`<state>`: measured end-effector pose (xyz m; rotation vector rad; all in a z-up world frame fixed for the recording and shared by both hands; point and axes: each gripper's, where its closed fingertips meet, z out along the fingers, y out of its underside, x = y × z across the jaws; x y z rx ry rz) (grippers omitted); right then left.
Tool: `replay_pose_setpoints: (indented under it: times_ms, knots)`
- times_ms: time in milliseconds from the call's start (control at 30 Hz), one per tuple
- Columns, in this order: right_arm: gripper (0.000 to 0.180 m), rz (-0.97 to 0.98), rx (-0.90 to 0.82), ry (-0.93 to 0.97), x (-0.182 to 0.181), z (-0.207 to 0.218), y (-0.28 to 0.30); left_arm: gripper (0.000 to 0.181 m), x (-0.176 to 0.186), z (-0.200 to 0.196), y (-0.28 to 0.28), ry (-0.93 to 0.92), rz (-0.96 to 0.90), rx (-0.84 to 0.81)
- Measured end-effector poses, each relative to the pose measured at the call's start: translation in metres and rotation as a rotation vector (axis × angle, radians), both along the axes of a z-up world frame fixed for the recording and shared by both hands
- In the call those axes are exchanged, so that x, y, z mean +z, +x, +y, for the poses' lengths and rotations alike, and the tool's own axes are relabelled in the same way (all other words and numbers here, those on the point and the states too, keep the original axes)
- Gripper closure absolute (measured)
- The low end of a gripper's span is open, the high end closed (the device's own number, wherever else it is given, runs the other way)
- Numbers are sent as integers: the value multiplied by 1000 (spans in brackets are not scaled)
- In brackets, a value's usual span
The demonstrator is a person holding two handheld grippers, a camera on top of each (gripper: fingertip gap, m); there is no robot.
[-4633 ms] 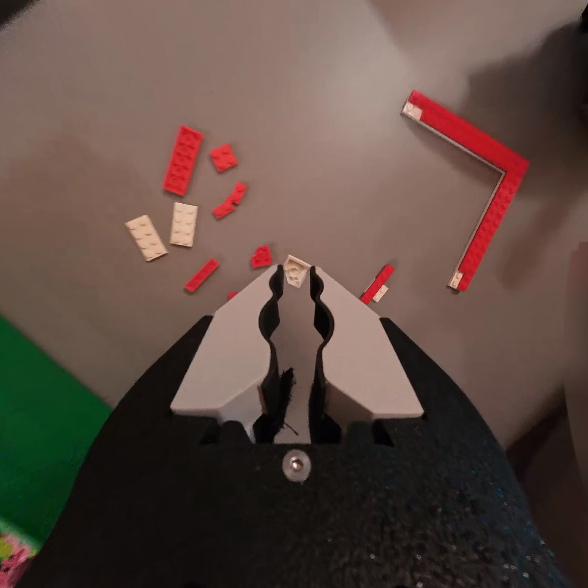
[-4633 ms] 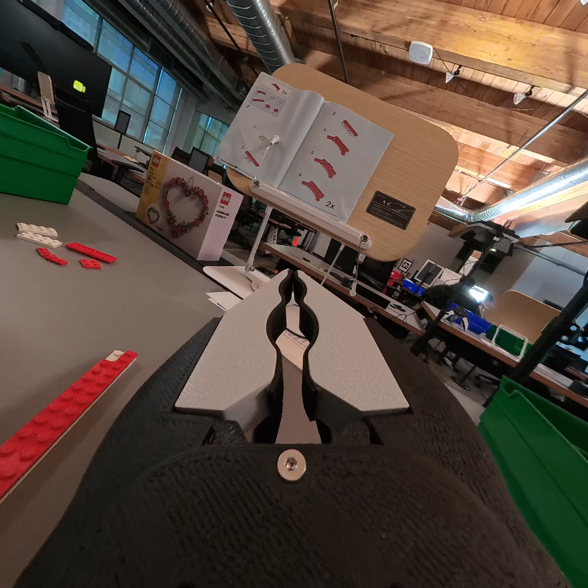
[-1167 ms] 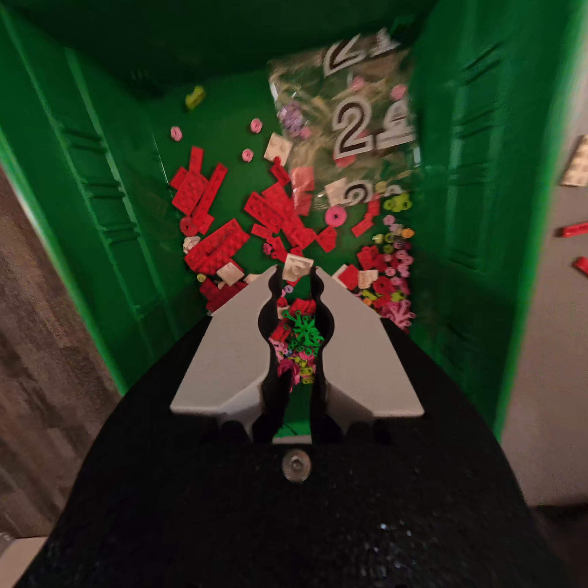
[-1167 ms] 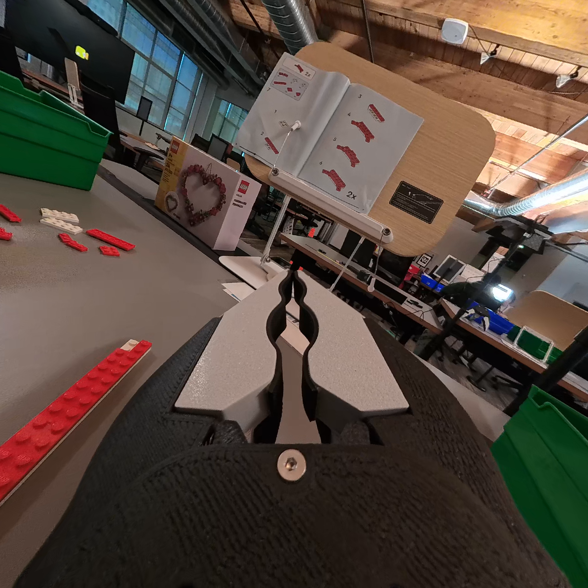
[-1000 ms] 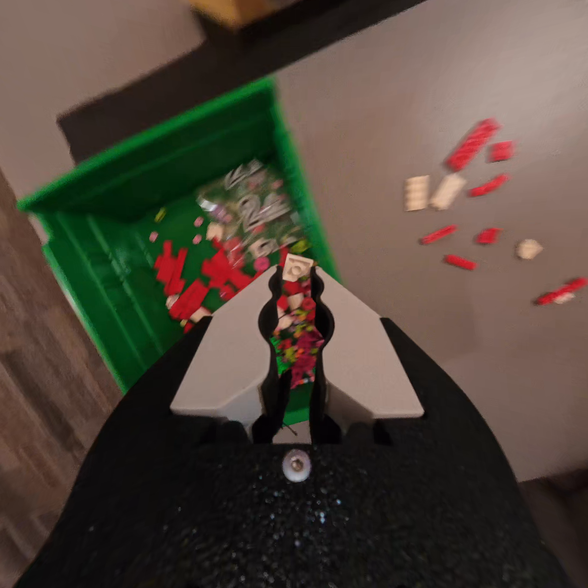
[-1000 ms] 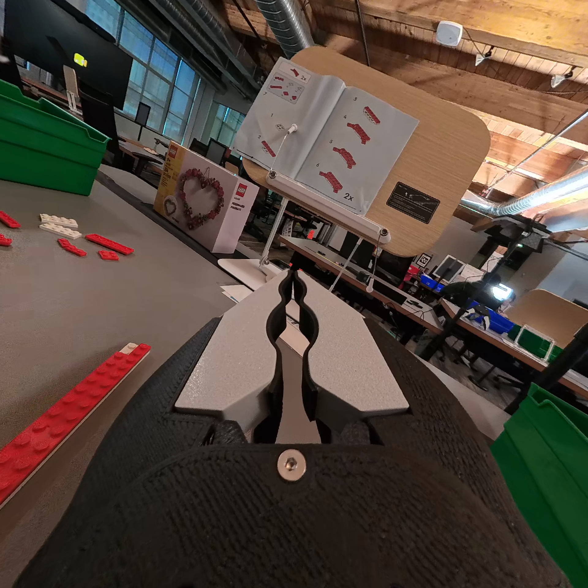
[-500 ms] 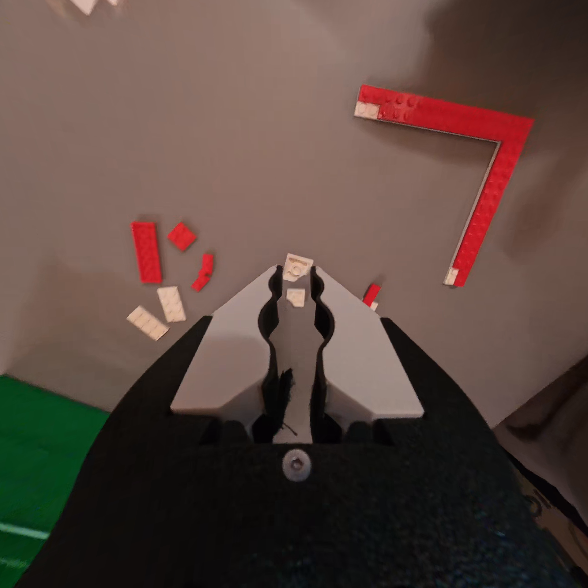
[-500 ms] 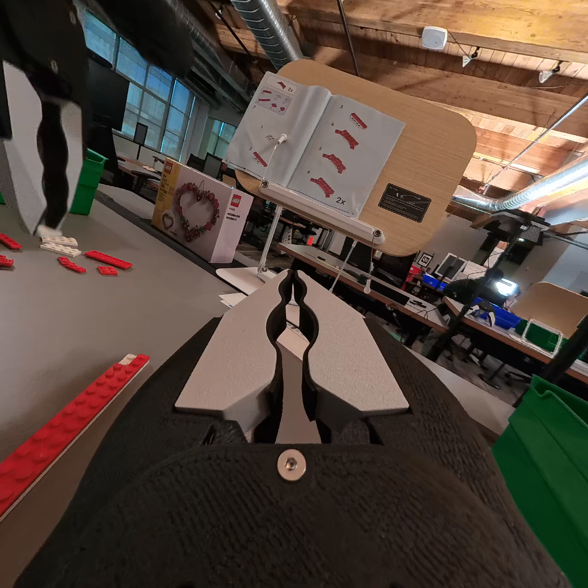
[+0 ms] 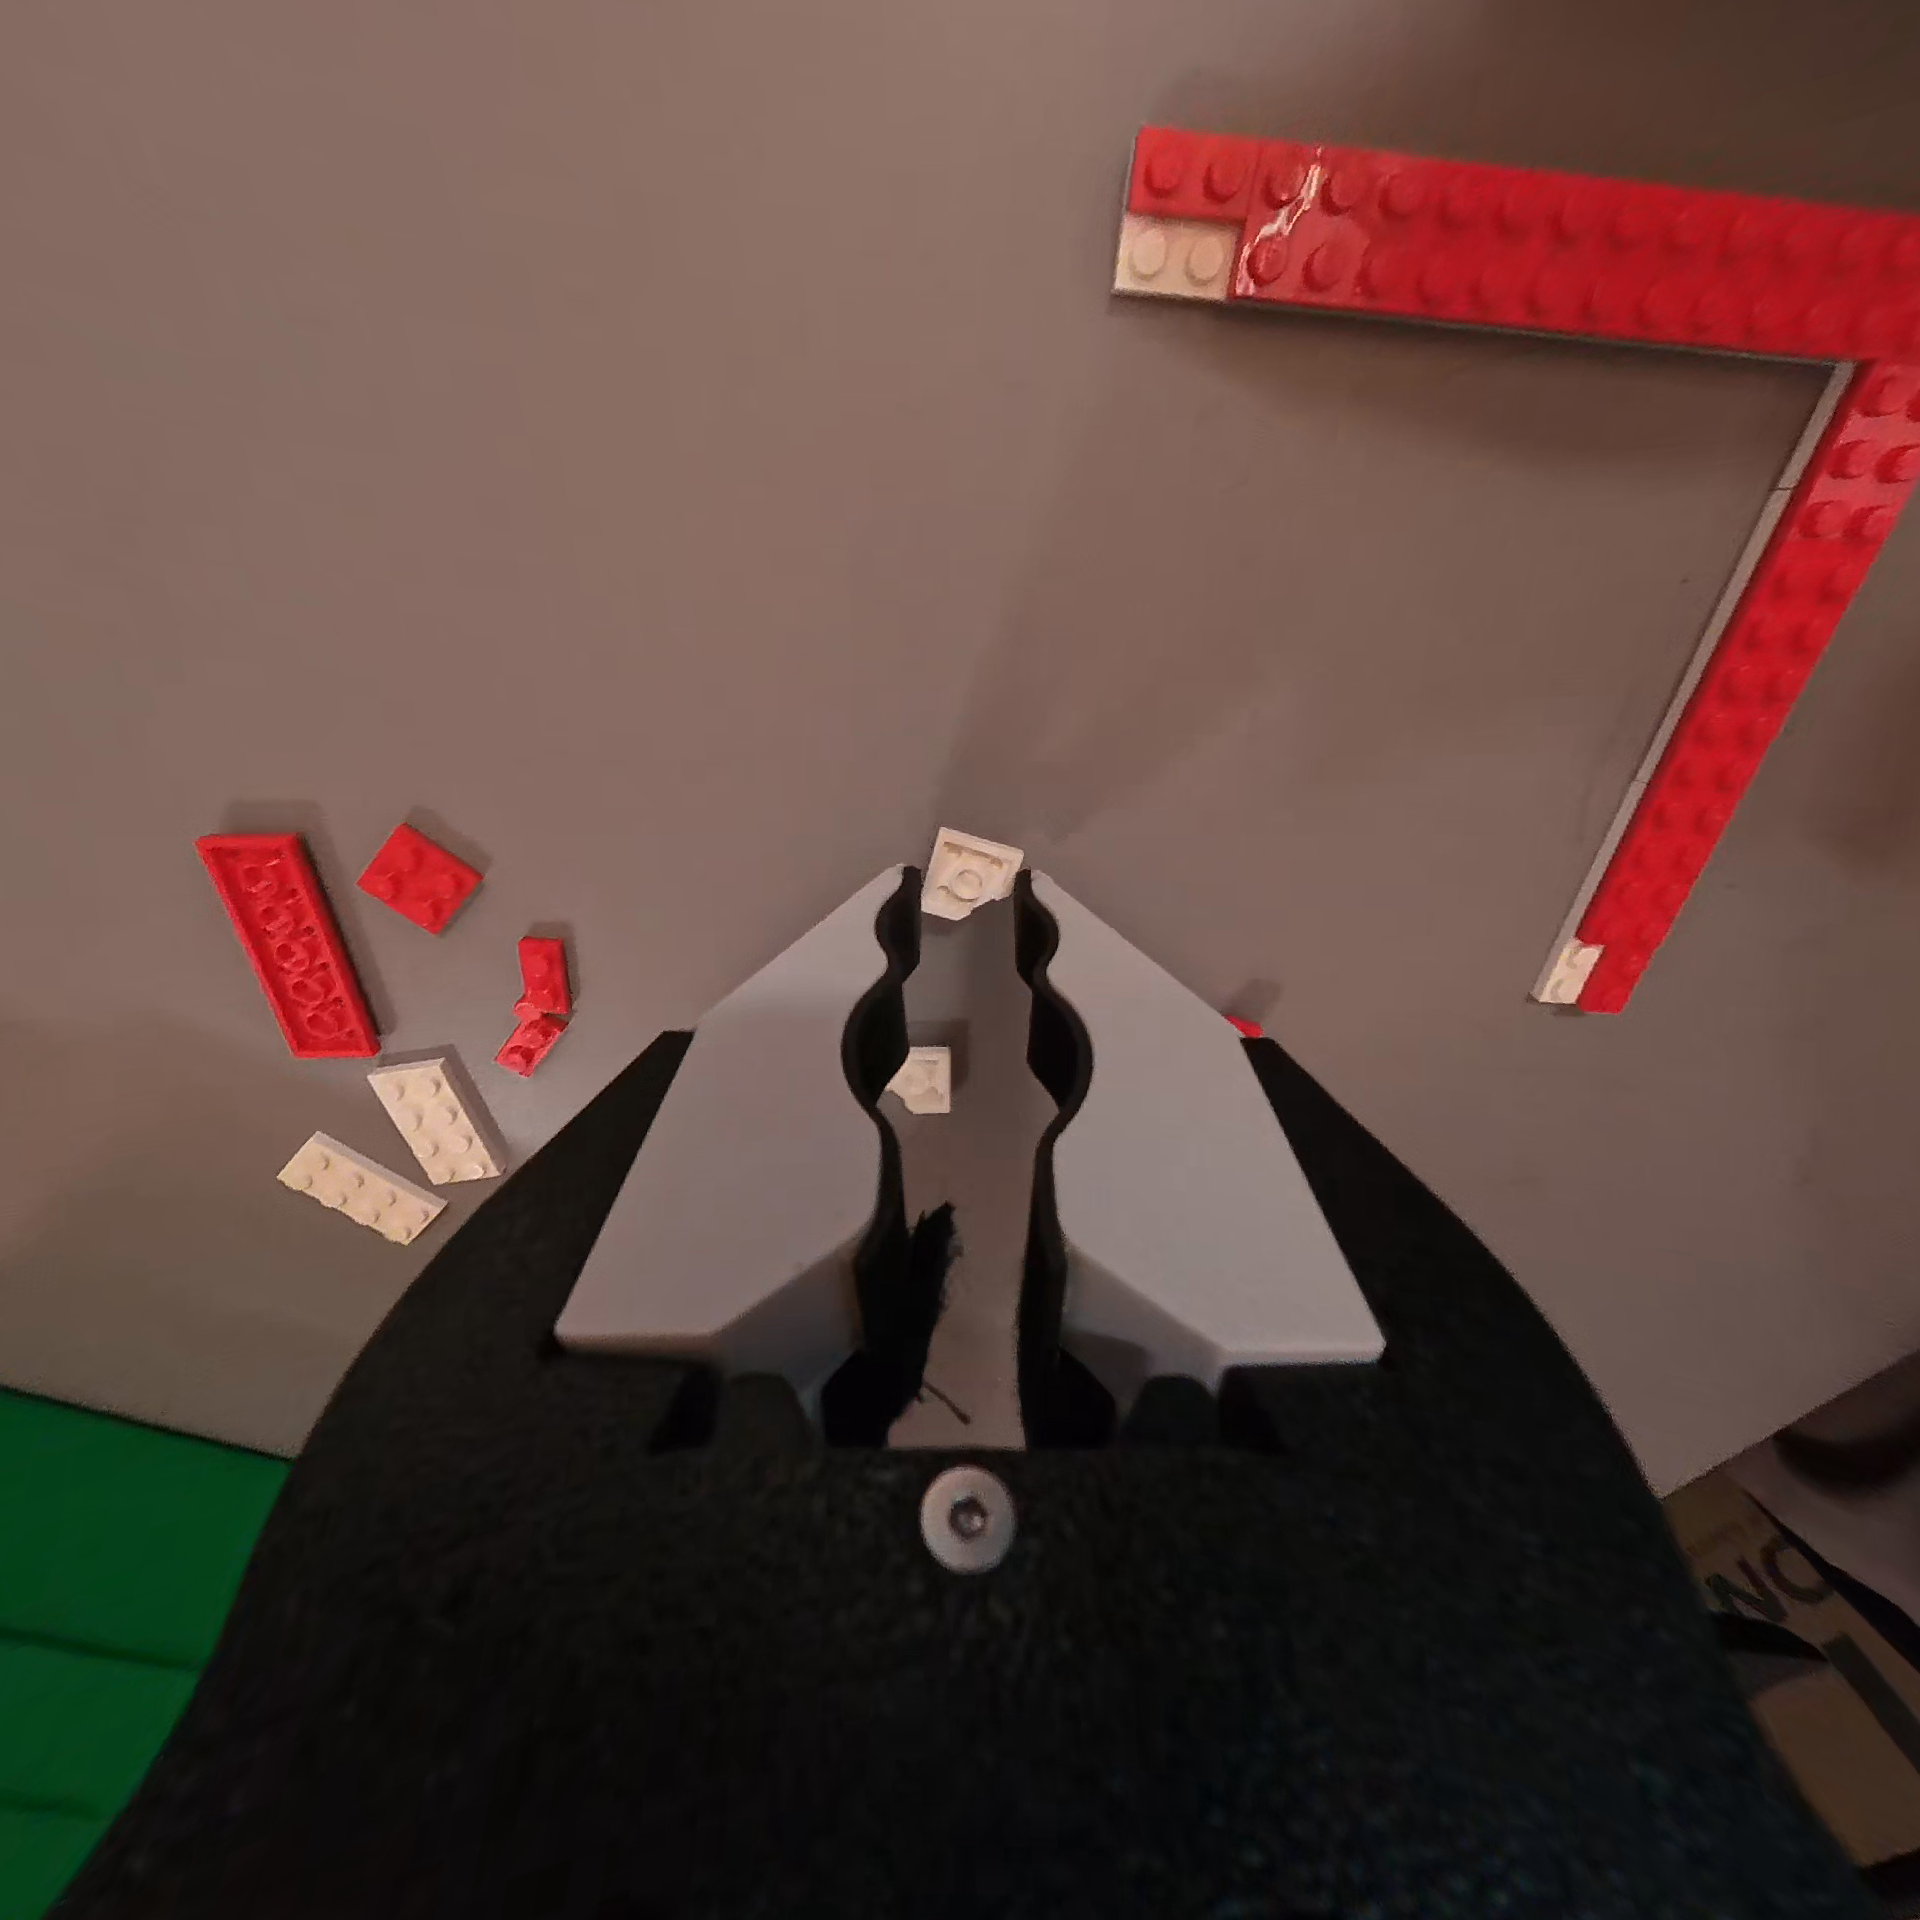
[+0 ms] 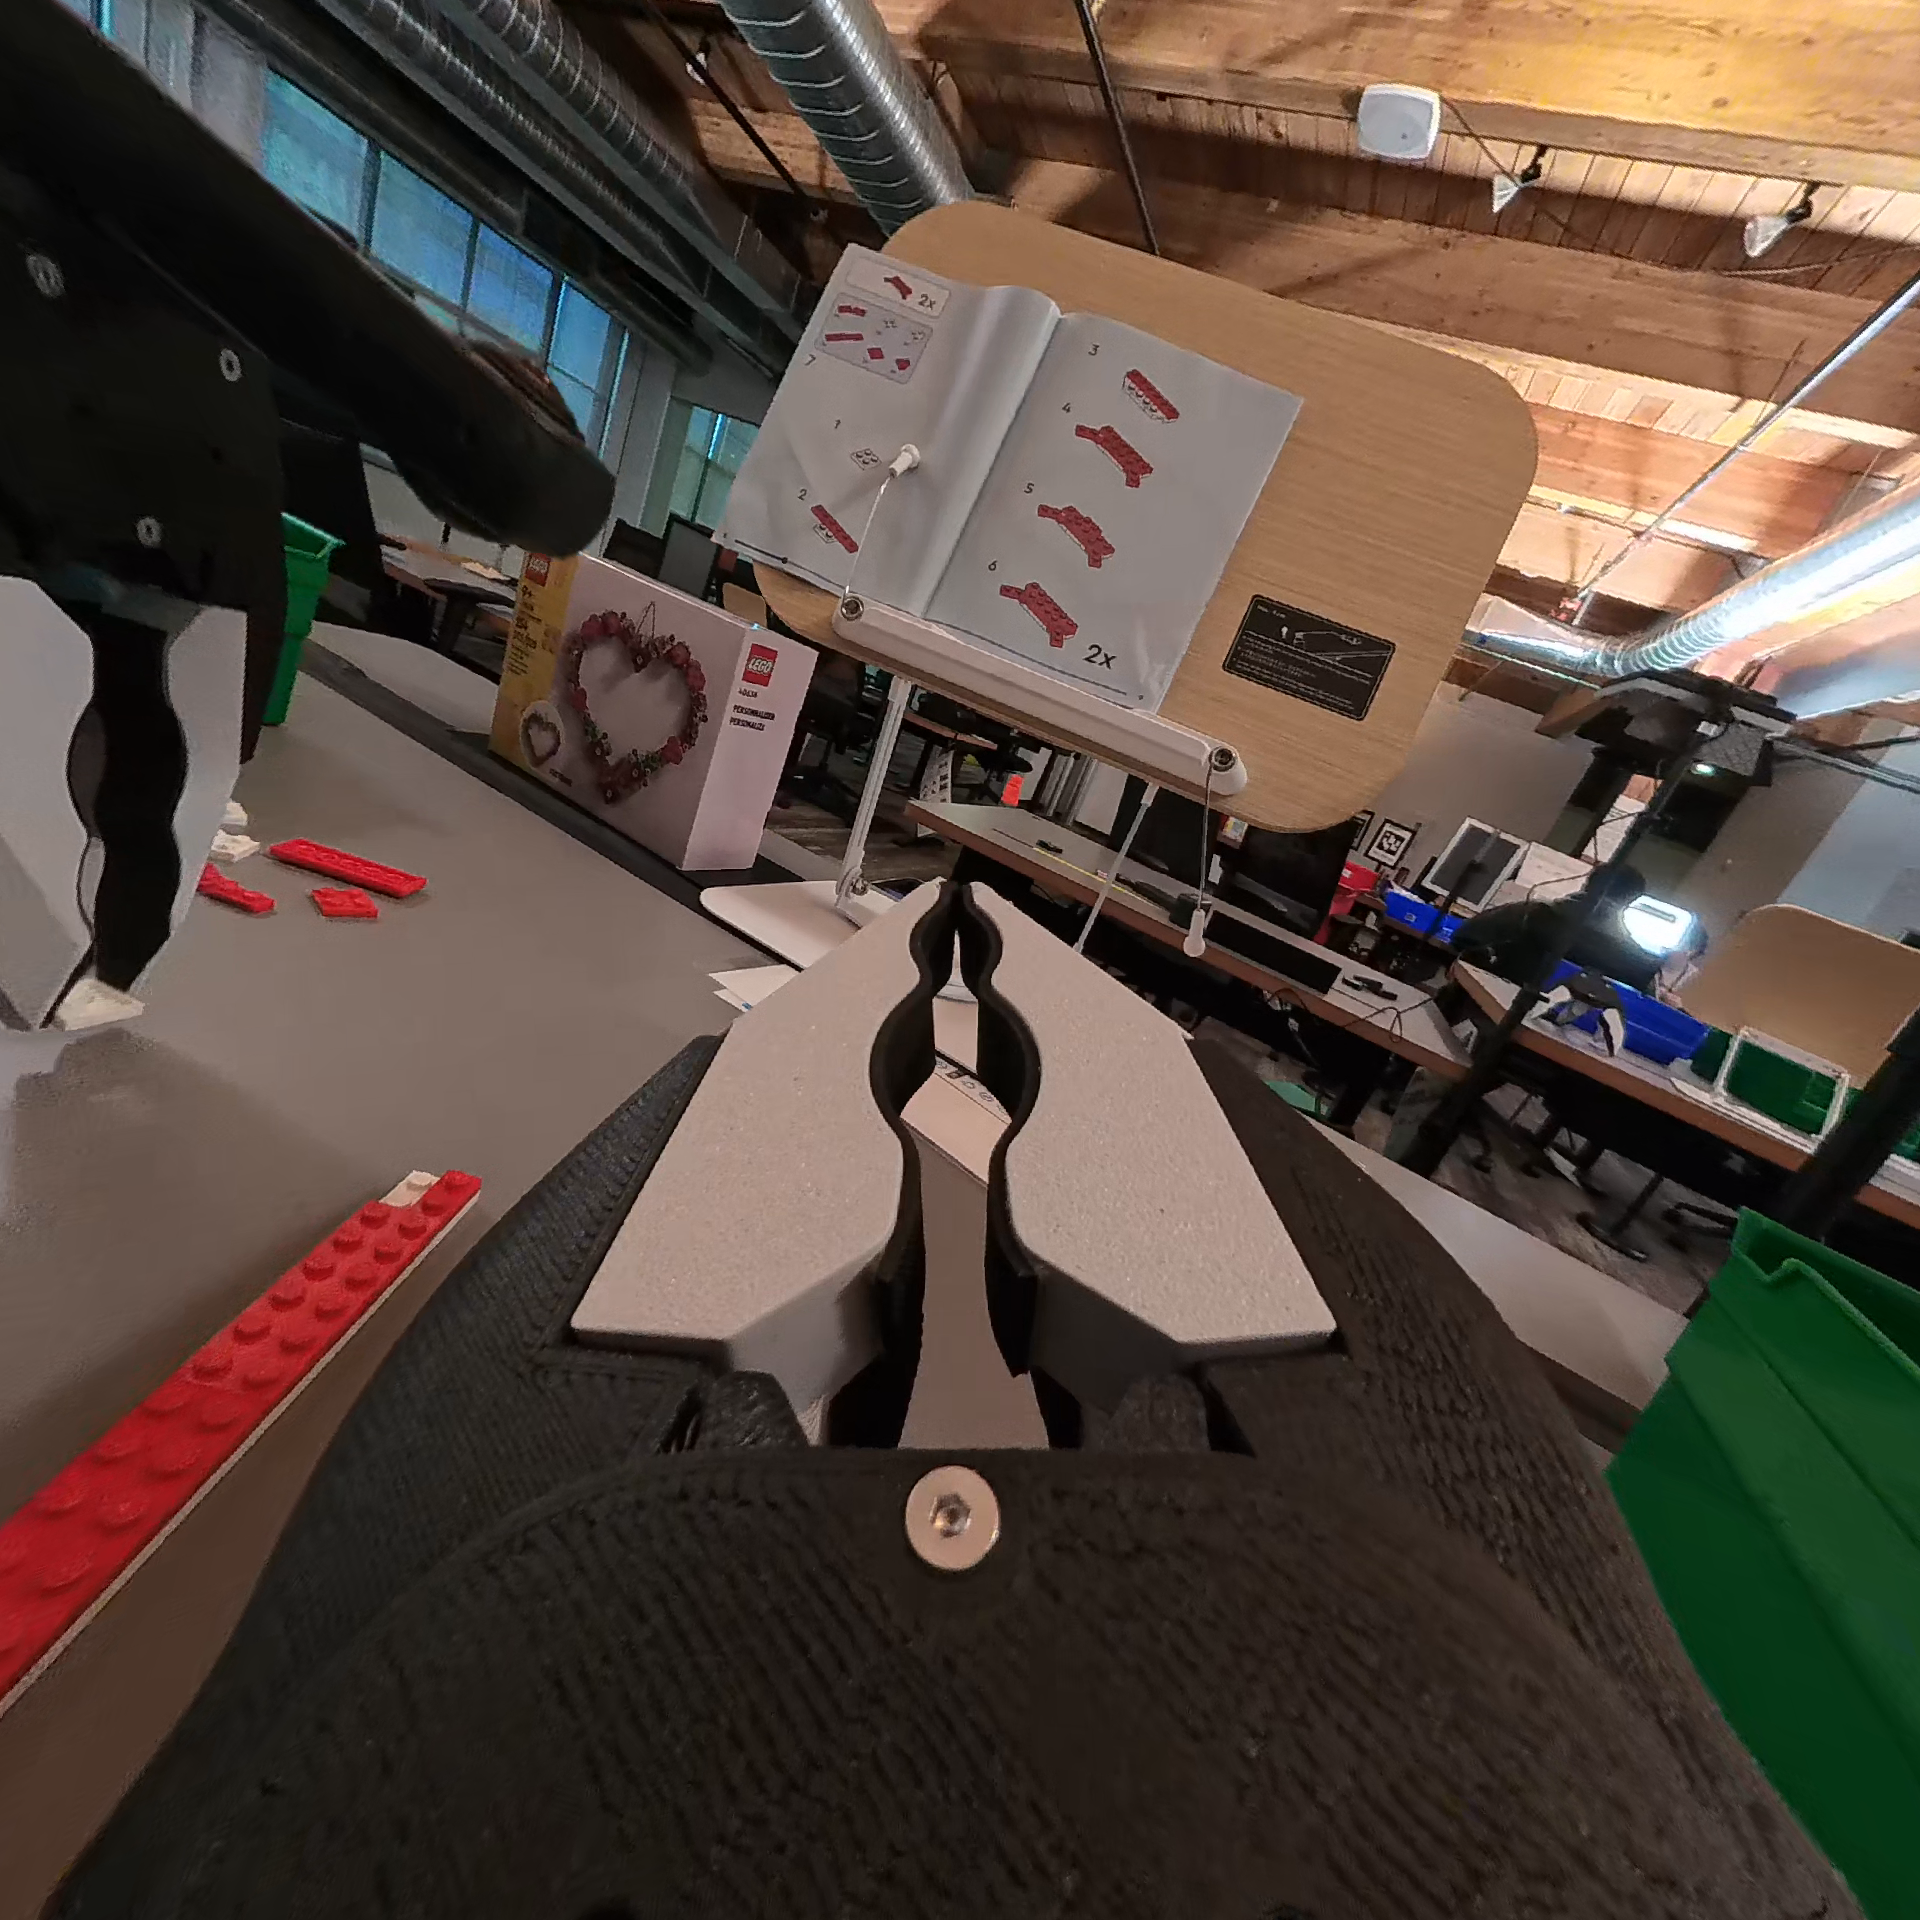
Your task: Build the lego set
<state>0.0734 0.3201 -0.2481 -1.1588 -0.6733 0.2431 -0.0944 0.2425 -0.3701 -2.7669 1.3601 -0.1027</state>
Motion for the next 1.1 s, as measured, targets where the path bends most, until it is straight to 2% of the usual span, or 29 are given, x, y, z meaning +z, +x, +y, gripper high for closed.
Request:
replay_pose_setpoints:
  times_ms: [300, 467, 567, 767, 900, 1100]
  knots:
    - [180, -4, 7, -7, -1, 0, -1, 164, -5, -4, -1, -6, 3, 29]
    - [180, -4, 15, -11, -2, -1, -2, 143, 4, -3, 1, 34, -65, 82]
    - [180, -4, 16, -12, -2, -1, -2, 144, 24, -1, 0, 140, -183, 125]
    - [180, -12, 21, -13, -3, -2, -4, 146, 52, 0, -27, 512, -418, 240]
    - [180, -18, 24, -13, -4, -2, -5, 149, 42, -12, -47, 618, -486, 346]
    - [180, -23, 24, -12, -4, -2, -5, 156, 39, -19, -48, 765, -531, 392]
